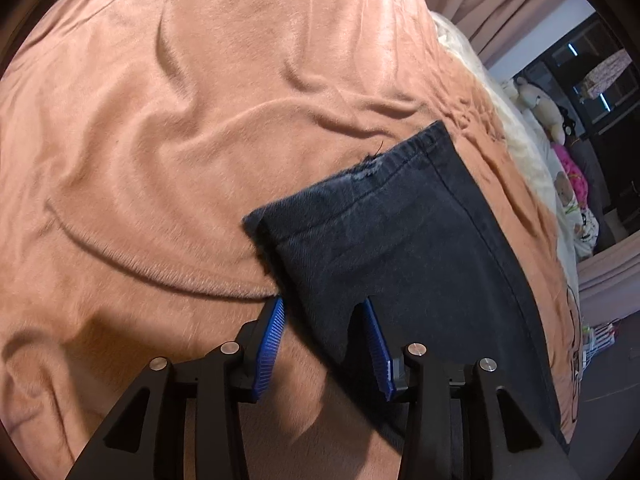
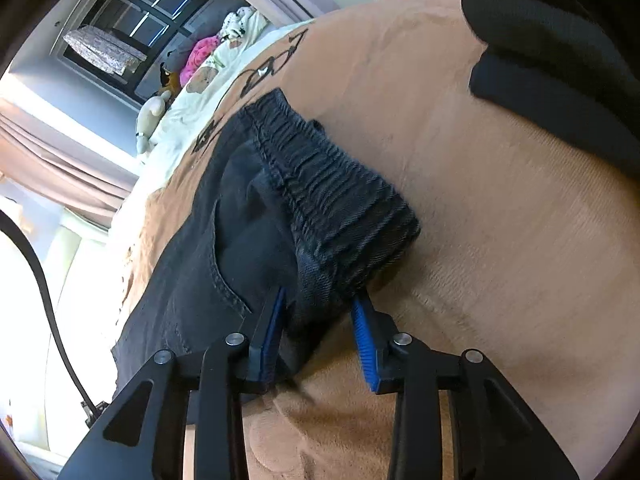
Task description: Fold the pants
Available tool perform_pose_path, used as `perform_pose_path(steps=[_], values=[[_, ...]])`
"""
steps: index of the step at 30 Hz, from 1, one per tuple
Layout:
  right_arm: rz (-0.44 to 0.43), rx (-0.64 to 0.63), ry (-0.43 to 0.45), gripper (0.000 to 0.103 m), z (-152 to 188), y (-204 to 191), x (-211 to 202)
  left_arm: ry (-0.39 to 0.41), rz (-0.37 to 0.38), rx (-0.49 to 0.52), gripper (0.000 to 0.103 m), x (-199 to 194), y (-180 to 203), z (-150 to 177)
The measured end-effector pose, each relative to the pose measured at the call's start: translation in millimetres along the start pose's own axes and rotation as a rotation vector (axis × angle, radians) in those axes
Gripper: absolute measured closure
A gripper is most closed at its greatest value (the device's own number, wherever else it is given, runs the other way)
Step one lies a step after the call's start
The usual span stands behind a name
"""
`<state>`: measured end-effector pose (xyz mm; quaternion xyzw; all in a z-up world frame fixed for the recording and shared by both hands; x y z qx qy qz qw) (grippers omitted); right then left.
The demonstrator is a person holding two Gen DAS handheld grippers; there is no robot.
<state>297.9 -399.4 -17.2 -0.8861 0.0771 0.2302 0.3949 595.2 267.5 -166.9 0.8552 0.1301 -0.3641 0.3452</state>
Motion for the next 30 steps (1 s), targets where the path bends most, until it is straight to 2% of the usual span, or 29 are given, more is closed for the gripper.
perform_pose_path(steps=[2,5,9,13,15,16,17,19,20,22,26,30], values=[[-0.011,0.025,-0.034,0.071,1,3,11,0.014,0.028,-0.01,0.061,1,2,-3],[-0.006,0.02,-0.025,0.071,-10,6,17,0.036,0.085,-0.037,0.061,-4,2,-5],[-0.038,0.061,-0.015,0.071,-18,12,18,-0.014,0.08,-0.07,0.061,-1,-4,3],[-0.045,0.071,-0.008,0.071,-14,16,22,-0.002,0.08,-0.069,0.061,1,-1,7],[-0.052,0.088,-0.006,0.071,-14,15,29,0.012,0.068,-0.061,0.07,3,1,5],[-0.055,0.093,-0.004,0.071,-12,17,27,0.019,0.052,-0.057,0.086,5,1,3],[-0.057,0.095,0.002,0.073,-13,17,28,0.021,0.05,-0.061,0.094,6,1,1],[-0.054,0.08,0.016,0.088,-12,15,27,0.037,0.058,-0.087,0.098,3,0,0],[-0.042,0.062,0.021,0.091,-12,12,25,0.049,0.057,-0.083,0.098,-1,2,-1],[-0.032,0.027,0.04,0.094,-11,1,18,0.073,0.059,-0.063,0.099,-10,7,-4],[-0.082,-0.018,0.097,0.095,-17,-18,-10,0.097,0.086,-0.064,0.099,-33,19,-16],[-0.109,-0.051,0.112,0.095,-19,-37,-32,0.12,0.118,-0.063,0.099,-62,35,-24]])
Point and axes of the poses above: each gripper's, at about its wrist camera, not at the fingertips, and x roughly the way its jaws point, y to its right, z to its underside, the point moved 2 cm from there along x, roughly the way its jaws point, and after that the axes turned 9 degrees about y, right-handed, at the moved point
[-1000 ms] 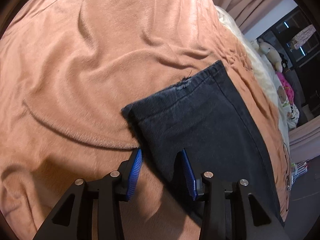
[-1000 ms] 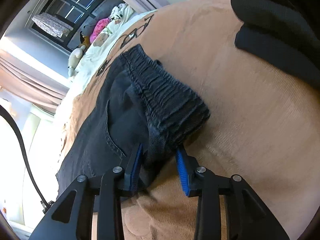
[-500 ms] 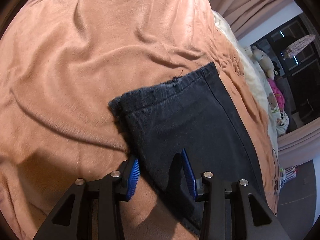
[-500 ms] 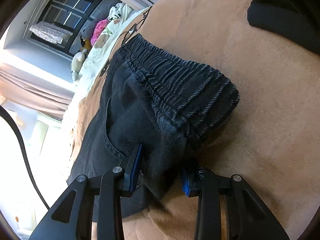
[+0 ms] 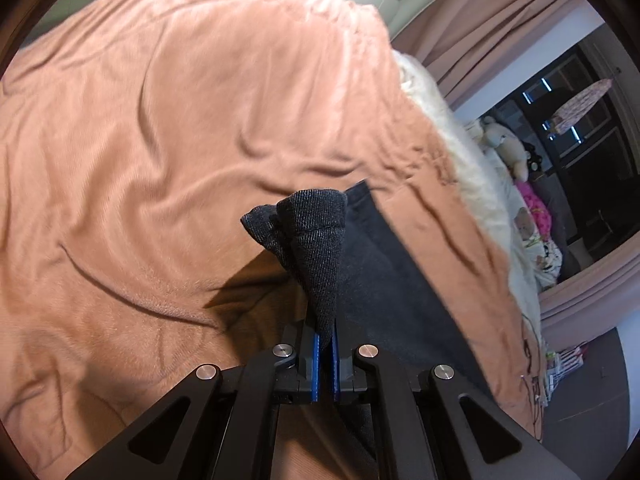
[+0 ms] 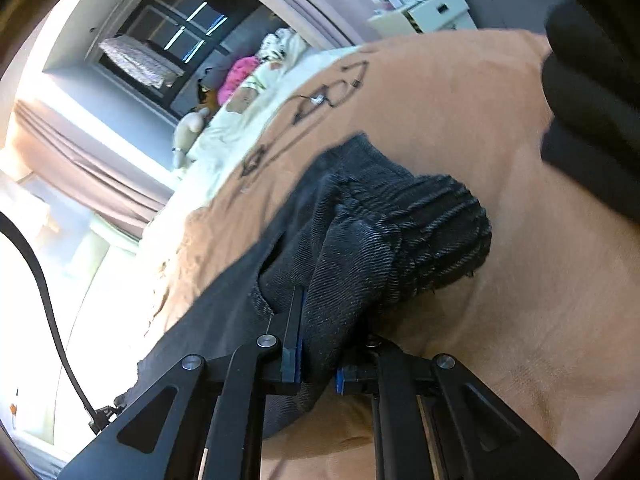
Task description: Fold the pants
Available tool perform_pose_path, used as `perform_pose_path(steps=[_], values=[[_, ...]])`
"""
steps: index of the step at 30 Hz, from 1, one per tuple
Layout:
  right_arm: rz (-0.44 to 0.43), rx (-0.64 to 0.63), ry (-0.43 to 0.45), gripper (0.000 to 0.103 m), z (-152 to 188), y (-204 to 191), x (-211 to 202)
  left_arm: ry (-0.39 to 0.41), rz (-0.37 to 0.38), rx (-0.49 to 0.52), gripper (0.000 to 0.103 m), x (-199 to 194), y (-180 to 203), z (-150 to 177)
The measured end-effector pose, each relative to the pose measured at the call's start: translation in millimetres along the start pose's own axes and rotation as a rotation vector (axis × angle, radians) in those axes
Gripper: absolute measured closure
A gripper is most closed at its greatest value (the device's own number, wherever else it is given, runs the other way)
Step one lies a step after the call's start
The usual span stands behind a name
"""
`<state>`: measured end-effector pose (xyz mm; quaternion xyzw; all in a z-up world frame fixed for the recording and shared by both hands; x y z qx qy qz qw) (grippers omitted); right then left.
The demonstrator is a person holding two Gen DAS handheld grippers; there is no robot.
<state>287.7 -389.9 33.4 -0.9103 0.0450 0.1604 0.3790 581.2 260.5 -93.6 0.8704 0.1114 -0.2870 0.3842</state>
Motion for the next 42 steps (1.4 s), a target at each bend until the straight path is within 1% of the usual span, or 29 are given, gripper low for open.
perform_pose_path(steps=[4,9,17,19,24,29,33,36,38,42], values=[[-0.028,-0.003,0.002,0.095,-1,-3,-21,0.021,0.025,0.022,0.099,-32,15,-5],[-0.042,-0.005,-0.014,0.095,-5,3,-38,0.038,0.036,0.033,0.099,-69,16,-9],[-0.053,-0.026,-0.054,0.095,-12,11,-69,0.061,0.038,0.02,0.099,-131,-12,6],[-0.058,-0.032,-0.059,0.095,-14,17,-83,0.063,0.036,0.016,0.099,-147,-22,12],[-0.075,-0.041,-0.056,0.095,-17,21,-107,0.069,0.033,-0.003,0.099,-180,-43,24],[-0.07,-0.06,-0.049,0.095,-14,30,-128,0.064,0.03,-0.006,0.099,-209,-63,42],[-0.057,-0.063,-0.071,0.095,-10,40,-143,0.048,0.031,-0.022,0.099,-224,-83,58],[-0.045,-0.067,-0.081,0.095,-9,45,-149,0.036,0.024,-0.035,0.099,-227,-95,68],[-0.058,-0.042,-0.088,0.095,-4,51,-149,0.025,0.009,-0.048,0.099,-224,-106,77],[-0.025,-0.037,-0.11,0.094,11,60,-144,-0.017,-0.018,-0.065,0.099,-211,-127,93]])
Point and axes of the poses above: each gripper's, at about its wrist camera, not at the fingertips, and x roughly the way its jaws point, y to its right, z to its underside, the point moved 2 cm from there along x, roughly the way its jaws point, and after that the axes turned 9 degrees about y, right-handed, at the moved point
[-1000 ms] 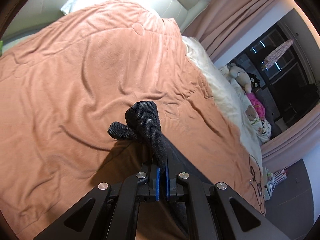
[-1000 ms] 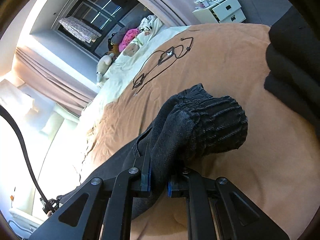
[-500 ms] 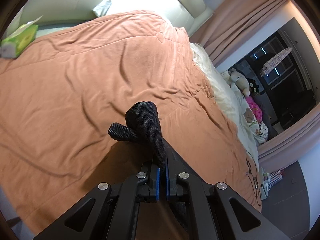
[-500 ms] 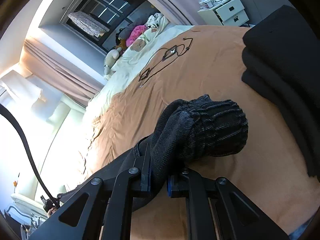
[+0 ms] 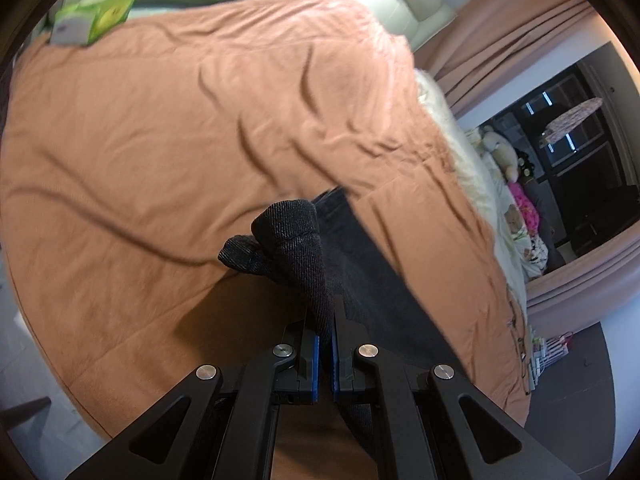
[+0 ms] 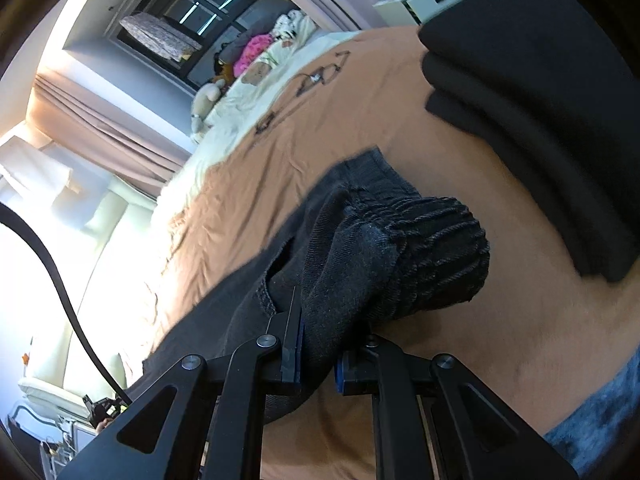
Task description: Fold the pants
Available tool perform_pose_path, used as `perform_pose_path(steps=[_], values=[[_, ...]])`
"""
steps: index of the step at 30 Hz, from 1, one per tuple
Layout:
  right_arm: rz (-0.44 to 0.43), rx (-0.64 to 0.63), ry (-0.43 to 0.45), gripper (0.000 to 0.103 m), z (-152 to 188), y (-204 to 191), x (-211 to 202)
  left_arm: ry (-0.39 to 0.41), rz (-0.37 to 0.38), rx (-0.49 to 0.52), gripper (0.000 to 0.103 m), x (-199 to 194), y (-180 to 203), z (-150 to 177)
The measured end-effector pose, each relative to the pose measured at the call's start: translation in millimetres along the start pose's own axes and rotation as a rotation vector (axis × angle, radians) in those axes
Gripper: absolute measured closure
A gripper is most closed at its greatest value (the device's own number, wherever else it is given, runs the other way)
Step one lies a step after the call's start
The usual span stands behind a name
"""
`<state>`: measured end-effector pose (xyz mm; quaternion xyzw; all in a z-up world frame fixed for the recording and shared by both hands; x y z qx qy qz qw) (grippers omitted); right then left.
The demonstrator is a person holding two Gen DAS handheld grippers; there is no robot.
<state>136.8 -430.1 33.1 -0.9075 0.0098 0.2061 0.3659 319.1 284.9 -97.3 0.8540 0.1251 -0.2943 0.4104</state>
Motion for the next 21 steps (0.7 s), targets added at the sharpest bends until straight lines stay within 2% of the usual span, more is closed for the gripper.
perform_pose_path(steps=[5,7,9,10,11,13,16,18,20,21], values=[[0.116,-0.002,-0.065,0.09,24,8,6,-0.032,-0.013,-0.023,0.099,12,-25,12],[0.13,-0.001,-0.074,0.089,29,5,2,-0.049,-0.017,-0.041,0.098,15,-34,18],[0.128,-0.019,-0.074,0.089,34,-4,-7,-0.062,-0.006,-0.057,0.093,16,-40,24],[0.128,-0.026,-0.073,0.089,36,-6,-11,-0.07,0.002,-0.065,0.082,16,-44,28],[0.132,-0.045,-0.07,0.089,38,-14,-17,-0.076,0.005,-0.075,0.066,16,-48,32],[0.137,-0.08,-0.059,0.087,42,-25,-25,-0.081,0.01,-0.103,0.046,14,-54,43],[0.142,-0.143,-0.048,0.066,53,-45,-33,-0.068,0.029,-0.094,0.044,10,-56,54],[0.147,-0.202,-0.043,0.059,58,-67,-31,-0.065,0.032,-0.082,0.037,8,-53,57],[0.131,-0.253,-0.047,0.053,63,-83,-29,-0.066,0.049,-0.075,0.021,4,-48,61],[0.124,-0.277,-0.047,0.049,68,-88,-31,-0.066,0.052,-0.068,0.016,4,-45,63]])
Point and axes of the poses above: each gripper's, at about its wrist camera, not at the fingertips, and x roughly the way its jaws point, y to its right, z to its underside, the point moved 2 cm from there along x, roughly the way its jaws point, and after that the axes turned 9 degrees about y, right-handed, at the moved point
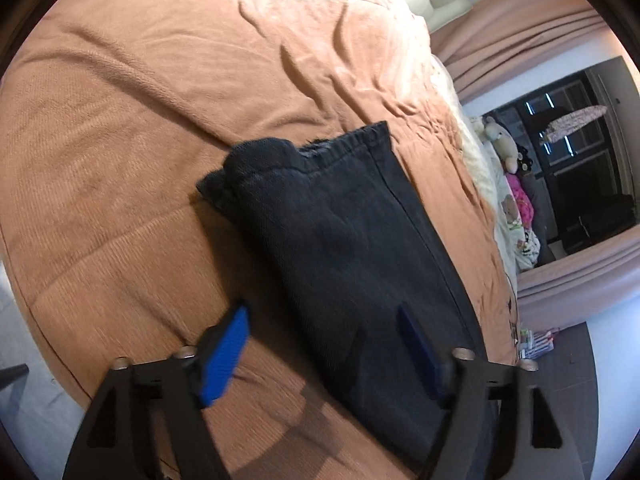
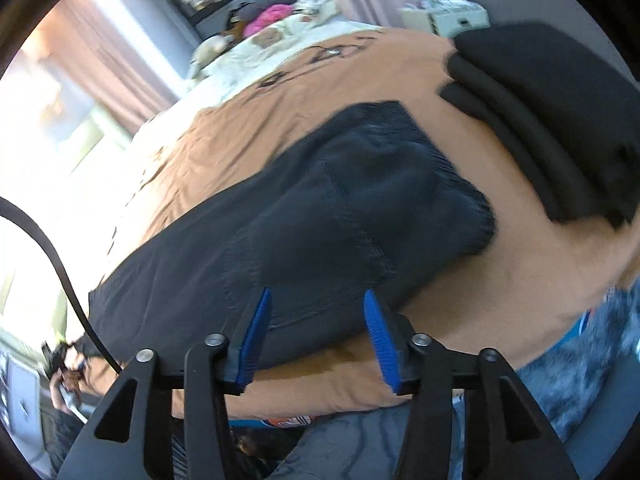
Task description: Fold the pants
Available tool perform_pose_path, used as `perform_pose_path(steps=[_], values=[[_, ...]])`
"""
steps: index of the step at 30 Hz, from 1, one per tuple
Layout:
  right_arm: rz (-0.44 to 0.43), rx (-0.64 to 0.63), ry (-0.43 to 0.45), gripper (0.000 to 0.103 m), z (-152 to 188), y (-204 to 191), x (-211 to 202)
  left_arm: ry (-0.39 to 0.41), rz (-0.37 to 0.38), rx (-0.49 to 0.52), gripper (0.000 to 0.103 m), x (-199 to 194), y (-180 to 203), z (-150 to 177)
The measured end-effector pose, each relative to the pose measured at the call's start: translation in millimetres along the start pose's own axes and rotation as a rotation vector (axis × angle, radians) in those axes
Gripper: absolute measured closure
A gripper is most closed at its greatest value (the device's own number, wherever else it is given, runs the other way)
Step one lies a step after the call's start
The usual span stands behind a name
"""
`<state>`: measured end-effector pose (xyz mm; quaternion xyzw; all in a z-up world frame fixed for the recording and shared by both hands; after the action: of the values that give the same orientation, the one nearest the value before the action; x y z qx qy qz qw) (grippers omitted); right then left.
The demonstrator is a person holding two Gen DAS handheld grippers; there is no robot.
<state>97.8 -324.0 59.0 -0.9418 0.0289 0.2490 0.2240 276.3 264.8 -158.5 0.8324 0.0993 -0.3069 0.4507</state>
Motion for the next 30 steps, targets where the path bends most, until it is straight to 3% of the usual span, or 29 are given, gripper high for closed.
perform_pose_path(steps=[2,5,10,17,25,30], values=[[0.003,-0.055,0.011,0.034,1,-20,1,0.003,-0.003,0.036,0.006,-2,8,6],[0.011,-0.129,0.016,0.027,7,-45,7,0.002,-0.051,0.129,0.001,-2,20,17],[-0.017,-0.218,0.005,0.025,19,-85,19,-0.019,-0.118,0.279,0.001,-3,36,35],[-0.09,-0.306,-0.019,0.022,36,-132,36,-0.049,-0.182,0.374,0.0,-10,35,52],[-0.166,-0.424,-0.046,0.022,66,-187,58,-0.012,-0.071,0.359,0.002,-27,28,50],[-0.21,-0.454,-0.086,0.022,85,-216,73,-0.036,-0.029,0.276,0.017,-21,21,36]])
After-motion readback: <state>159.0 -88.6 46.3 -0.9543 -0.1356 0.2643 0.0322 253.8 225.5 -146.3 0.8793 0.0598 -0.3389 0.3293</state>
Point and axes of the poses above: each gripper's, at about its wrist camera, not at the fingertips, and x roughly the way its jaws point, y to its right, z to its underside, the point moved 2 cm from there along x, roughly the way its jaws point, and after that the axes turned 9 degrees about y, right-handed, at the moved point
